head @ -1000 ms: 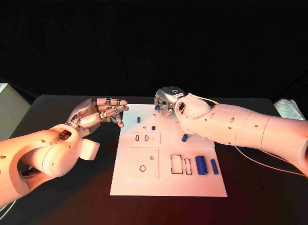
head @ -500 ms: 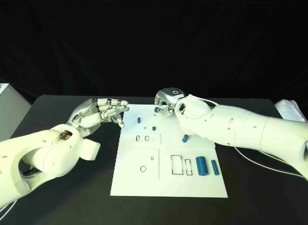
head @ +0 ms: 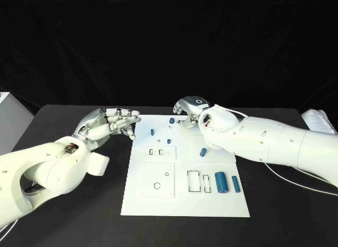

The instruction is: Assemble the parts on the task board

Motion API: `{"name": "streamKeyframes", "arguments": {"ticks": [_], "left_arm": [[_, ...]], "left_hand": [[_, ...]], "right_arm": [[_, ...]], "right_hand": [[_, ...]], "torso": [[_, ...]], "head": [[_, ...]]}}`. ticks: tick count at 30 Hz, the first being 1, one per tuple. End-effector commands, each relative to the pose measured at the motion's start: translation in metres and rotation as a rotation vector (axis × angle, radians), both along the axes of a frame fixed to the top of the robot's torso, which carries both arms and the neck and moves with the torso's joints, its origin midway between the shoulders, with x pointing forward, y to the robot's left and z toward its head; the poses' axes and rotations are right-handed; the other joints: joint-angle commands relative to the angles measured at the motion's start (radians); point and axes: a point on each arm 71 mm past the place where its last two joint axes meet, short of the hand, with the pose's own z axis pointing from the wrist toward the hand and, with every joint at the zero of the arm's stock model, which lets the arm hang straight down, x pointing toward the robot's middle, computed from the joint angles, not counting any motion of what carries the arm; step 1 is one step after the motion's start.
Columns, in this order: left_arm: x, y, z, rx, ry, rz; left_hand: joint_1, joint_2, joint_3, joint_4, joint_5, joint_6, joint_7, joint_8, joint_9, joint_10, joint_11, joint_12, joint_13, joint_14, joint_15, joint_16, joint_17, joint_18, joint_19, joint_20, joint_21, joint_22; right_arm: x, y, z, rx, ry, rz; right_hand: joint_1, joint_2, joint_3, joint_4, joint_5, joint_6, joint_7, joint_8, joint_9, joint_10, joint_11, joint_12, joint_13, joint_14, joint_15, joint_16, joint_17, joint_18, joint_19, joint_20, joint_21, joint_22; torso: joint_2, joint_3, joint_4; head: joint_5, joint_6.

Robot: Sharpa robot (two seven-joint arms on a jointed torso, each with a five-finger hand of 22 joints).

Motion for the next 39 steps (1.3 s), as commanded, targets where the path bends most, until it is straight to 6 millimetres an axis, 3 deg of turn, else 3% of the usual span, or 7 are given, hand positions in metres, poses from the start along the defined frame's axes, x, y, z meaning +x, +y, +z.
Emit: {"name": "streamKeyframes", "arguments": {"ticks": [1,10,13,15,17,21,39], "left_arm": [[0.0,0.001,0.001,-0.011,-0.002,-0.016],[0.003,0.006,0.0,-0.012,-0.005,-0.011],[0.003,0.005,0.0,-0.014,-0.006,-0.014],[0.003,0.005,0.0,-0.015,-0.005,-0.016],[0.003,0.006,0.0,-0.015,-0.005,-0.017],[0.003,0.006,0.0,-0.015,-0.005,-0.016],[0.004,0.006,0.0,-0.015,-0.005,-0.016]], "left_hand": [[0.003,0.006,0.0,0.006,-0.004,-0.008,0.0,-0.006,0.002,-0.007,-0.003,0.002,0.001,-0.009,0.001,0.007,-0.001,0.013,-0.008,-0.002,0.004,0.002],[0.003,0.005,0.0,0.007,-0.005,-0.009,0.0,-0.006,0.002,-0.007,-0.003,0.002,0.001,-0.009,0.001,0.008,-0.002,0.013,-0.009,-0.002,0.005,0.003],[0.003,0.005,0.0,0.007,-0.005,-0.009,0.0,-0.006,0.002,-0.007,-0.003,0.002,0.001,-0.009,0.001,0.008,-0.002,0.013,-0.009,-0.002,0.005,0.003],[0.003,0.005,0.0,0.007,-0.005,-0.009,0.0,-0.006,0.002,-0.007,-0.003,0.002,0.001,-0.009,0.001,0.008,-0.002,0.013,-0.009,-0.002,0.005,0.003],[0.003,0.005,0.0,0.007,-0.005,-0.009,0.0,-0.006,0.002,-0.007,-0.003,0.002,0.001,-0.009,0.001,0.008,-0.002,0.013,-0.009,-0.002,0.005,0.003],[0.003,0.005,0.0,0.007,-0.005,-0.009,0.0,-0.006,0.002,-0.007,-0.003,0.002,0.001,-0.009,0.001,0.008,-0.002,0.013,-0.009,-0.002,0.005,0.003],[0.004,0.005,0.0,0.007,-0.005,-0.009,0.0,-0.006,0.002,-0.008,-0.003,0.003,0.001,-0.009,0.001,0.008,-0.002,0.013,-0.01,-0.002,0.007,0.003]], "right_arm": [[-0.004,-0.013,0.006,0.058,-0.028,-0.019],[-0.025,-0.063,0.02,0.199,-0.013,-0.061],[-0.027,-0.082,0.022,0.224,0.028,-0.09],[-0.027,-0.093,0.022,0.233,0.055,-0.106],[-0.027,-0.105,0.022,0.232,0.087,-0.119],[-0.025,-0.119,0.019,0.215,0.141,-0.139],[-0.008,-0.12,0.006,0.146,0.244,-0.19]], "right_hand": [[0.007,0.001,0.001,0.005,0.003,0.013,-0.001,-0.003,-0.001,0.025,-0.001,0.005,0.004,0.007,-0.005,0.009,0.013,0.003,0.013,-0.001,0.011,0.013],[-0.013,-0.032,0.06,0.025,0.003,0.05,-0.005,0.006,0.0,0.2,-0.022,0.044,0.039,0.053,-0.02,0.128,0.186,-0.038,0.09,-0.014,0.211,0.248],[-0.012,-0.053,0.024,0.019,0.009,0.057,-0.03,0.005,0.001,0.341,-0.06,0.162,0.127,0.063,-0.048,0.171,0.254,-0.049,0.102,-0.037,0.272,0.321],[-0.008,-0.055,-0.015,0.016,0.018,0.06,-0.037,0.002,0.001,0.338,-0.067,0.284,0.248,0.062,-0.057,0.176,0.261,-0.053,0.101,-0.045,0.287,0.34],[0.006,-0.036,-0.057,0.022,0.024,0.061,-0.04,-0.004,-0.002,0.295,-0.075,0.857,0.834,0.074,-0.053,0.219,0.332,-0.067,0.111,-0.041,0.347,0.414],[-0.007,-0.025,-0.101,0.062,0.022,0.054,-0.023,-0.009,-0.007,0.372,-0.049,1.257,1.247,0.1,-0.036,0.3,0.484,-0.084,0.134,-0.029,0.439,0.528],[0.001,-0.007,-0.204,0.129,0.031,0.032,-0.009,-0.005,-0.011,0.463,-0.032,1.411,1.412,0.129,-0.018,0.37,0.636,-0.103,0.157,-0.009,0.52,0.629]], "torso": [[0.001,0.0031,-0.0075],[0.001,0.0082,-0.0186],[0.0,0.0088,-0.0191],[0.0,0.0096,-0.02],[0.0,0.0106,-0.0193],[0.002,0.0109,-0.0181],[0.001,0.0065,-0.012]], "head": [[0.0,0.003],[-0.008,0.011],[-0.014,0.015],[-0.013,0.015],[-0.013,0.014],[-0.014,0.014],[-0.017,0.003]]}}
